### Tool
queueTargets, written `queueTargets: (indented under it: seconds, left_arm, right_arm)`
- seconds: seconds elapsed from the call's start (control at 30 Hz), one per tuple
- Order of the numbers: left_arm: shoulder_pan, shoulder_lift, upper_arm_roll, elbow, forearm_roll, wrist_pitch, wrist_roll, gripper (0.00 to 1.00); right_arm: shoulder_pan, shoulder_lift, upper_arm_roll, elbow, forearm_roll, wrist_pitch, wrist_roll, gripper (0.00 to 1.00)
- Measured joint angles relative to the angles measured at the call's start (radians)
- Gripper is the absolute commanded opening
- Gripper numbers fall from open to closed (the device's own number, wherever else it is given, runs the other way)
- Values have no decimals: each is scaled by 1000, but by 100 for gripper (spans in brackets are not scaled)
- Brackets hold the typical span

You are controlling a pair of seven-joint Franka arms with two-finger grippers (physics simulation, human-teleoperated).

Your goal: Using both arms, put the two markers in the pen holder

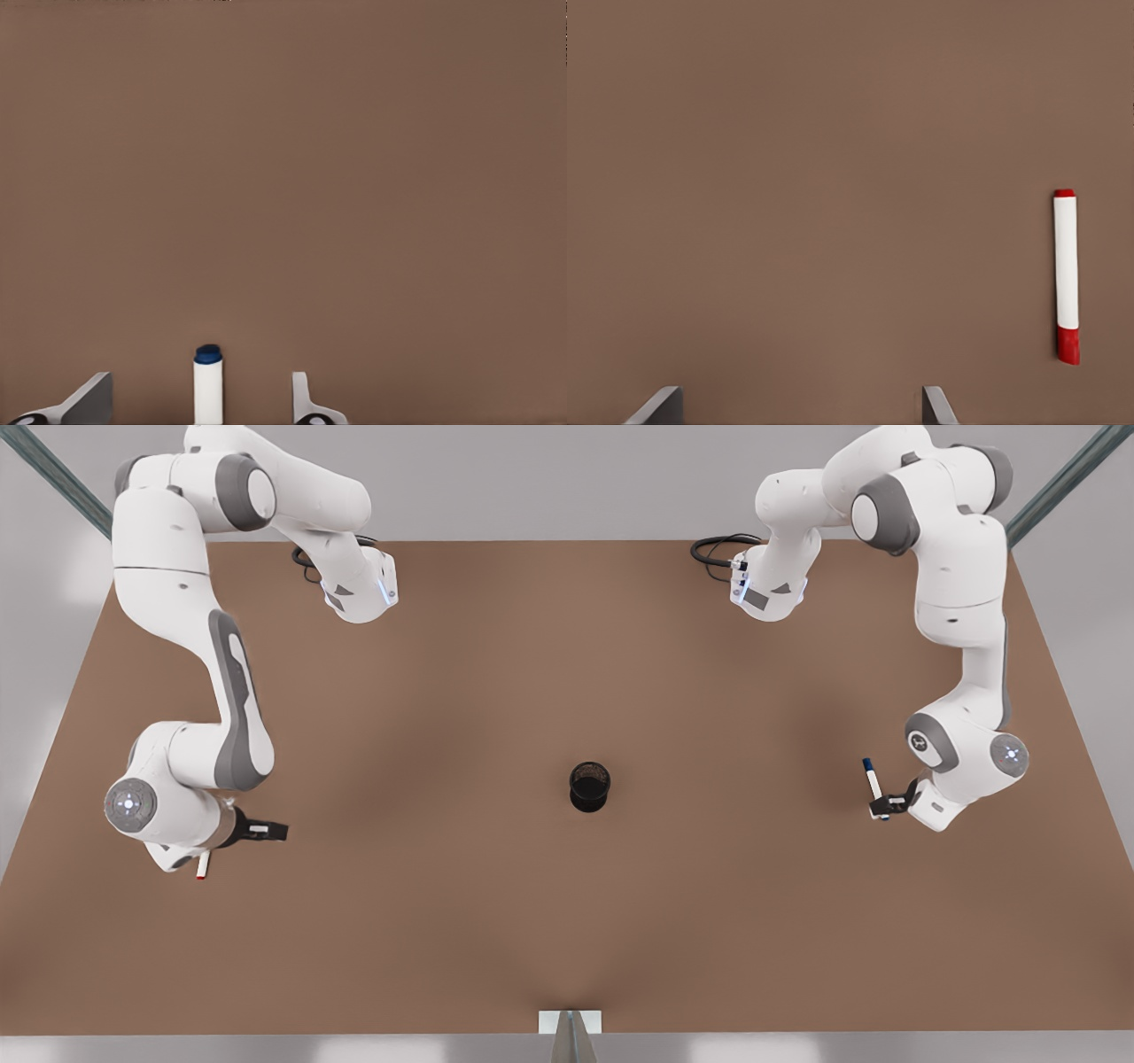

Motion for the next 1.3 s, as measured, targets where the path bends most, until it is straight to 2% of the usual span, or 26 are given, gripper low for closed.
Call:
queueTargets:
  seconds: [0.07,0.17,0.33,0.43,0.6,0.87,0.97,1.03,1.23,1.3]
  left_arm:
    - [-6,3,-1,-2,0,14,30,78]
    - [-8,9,-1,-4,0,27,69,69]
    - [-7,23,-3,-4,-4,39,121,67]
    - [-7,26,-3,-4,-5,42,146,58]
    - [-7,38,-3,-4,-6,47,178,57]
    - [-7,46,-4,-3,-7,49,214,44]
    - [-7,47,-4,-3,-7,50,223,39]
    - [-7,47,-4,-4,-12,50,228,36]
    - [-7,46,-5,-4,-29,50,234,29]
    - [-8,45,-6,-4,-30,49,232,24]
  right_arm:
    - [-40,47,-1,-3,0,45,-10,100]
    - [-71,83,-3,-1,-4,104,-27,100]
    - [-96,153,-9,23,-19,191,-63,100]
    - [-139,170,-11,27,-27,227,-87,100]
    - [-198,217,-13,65,-31,261,-140,100]
    - [-230,286,-13,91,-33,309,-220,99]
    - [-234,289,-11,92,-30,318,-246,63]
    - [-234,289,-11,95,-29,321,-260,58]
    - [-249,296,-9,95,-30,329,-297,57]
    - [-251,298,-5,94,-30,330,-308,52]
